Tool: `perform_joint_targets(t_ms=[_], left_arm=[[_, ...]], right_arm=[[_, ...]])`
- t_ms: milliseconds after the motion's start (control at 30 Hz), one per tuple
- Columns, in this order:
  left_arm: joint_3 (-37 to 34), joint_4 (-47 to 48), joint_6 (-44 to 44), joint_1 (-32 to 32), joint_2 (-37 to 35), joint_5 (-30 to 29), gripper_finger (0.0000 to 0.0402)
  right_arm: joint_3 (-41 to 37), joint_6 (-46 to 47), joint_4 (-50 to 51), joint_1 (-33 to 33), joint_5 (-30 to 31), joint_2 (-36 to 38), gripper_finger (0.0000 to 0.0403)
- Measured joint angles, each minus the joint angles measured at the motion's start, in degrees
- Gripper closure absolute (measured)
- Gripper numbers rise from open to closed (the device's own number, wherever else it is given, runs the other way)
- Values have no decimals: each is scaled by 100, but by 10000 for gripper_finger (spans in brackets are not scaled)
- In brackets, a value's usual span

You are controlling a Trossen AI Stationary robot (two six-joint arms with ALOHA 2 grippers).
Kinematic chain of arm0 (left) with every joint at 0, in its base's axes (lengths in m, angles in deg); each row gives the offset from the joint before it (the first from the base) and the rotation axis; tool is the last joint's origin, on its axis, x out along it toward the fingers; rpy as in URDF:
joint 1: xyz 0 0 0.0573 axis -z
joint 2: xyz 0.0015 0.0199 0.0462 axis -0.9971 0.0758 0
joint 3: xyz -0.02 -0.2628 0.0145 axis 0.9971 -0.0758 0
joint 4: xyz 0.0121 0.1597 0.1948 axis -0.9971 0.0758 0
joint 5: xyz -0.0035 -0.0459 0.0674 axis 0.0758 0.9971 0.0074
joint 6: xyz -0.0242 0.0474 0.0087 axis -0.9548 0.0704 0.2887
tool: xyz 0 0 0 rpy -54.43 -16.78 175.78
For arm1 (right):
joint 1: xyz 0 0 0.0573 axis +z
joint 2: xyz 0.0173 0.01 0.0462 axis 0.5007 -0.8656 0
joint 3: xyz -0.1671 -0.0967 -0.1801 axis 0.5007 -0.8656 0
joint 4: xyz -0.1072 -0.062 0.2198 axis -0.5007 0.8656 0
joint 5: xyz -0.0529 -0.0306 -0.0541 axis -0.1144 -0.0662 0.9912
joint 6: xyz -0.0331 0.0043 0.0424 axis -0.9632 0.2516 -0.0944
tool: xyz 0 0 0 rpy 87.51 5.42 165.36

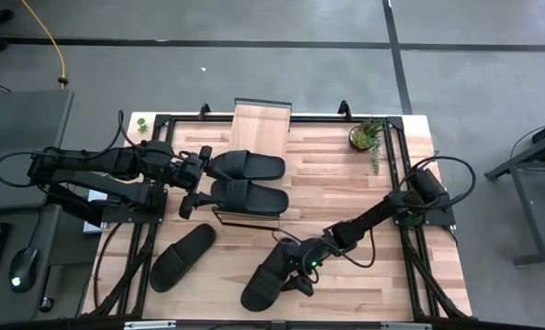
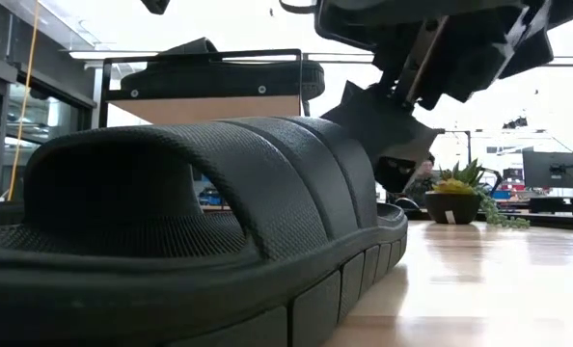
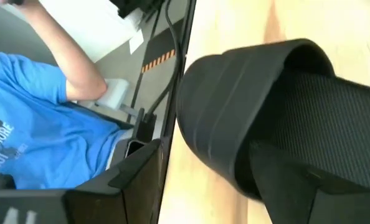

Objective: Pick and place slides into the shelf
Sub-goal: Put the right slipper on the shelf

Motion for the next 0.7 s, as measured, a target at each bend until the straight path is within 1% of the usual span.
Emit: perform_joint_targets(t_ms=[200,433,600,700], left_arm=[[0,0,2,0,0,-64,122],[0,0,0,0,0,-234,122],[0,0,-12,0,0,-251,122],[0,0,-13,1,0,-250,121]], right_arm=[[0,112,-152,-36,-190,-137,171],[2,87,-245,-39,-190,-138,171],[4,81,-226,-39,-176,-138,172],[4,72,-221,-39,-178,-138,183]])
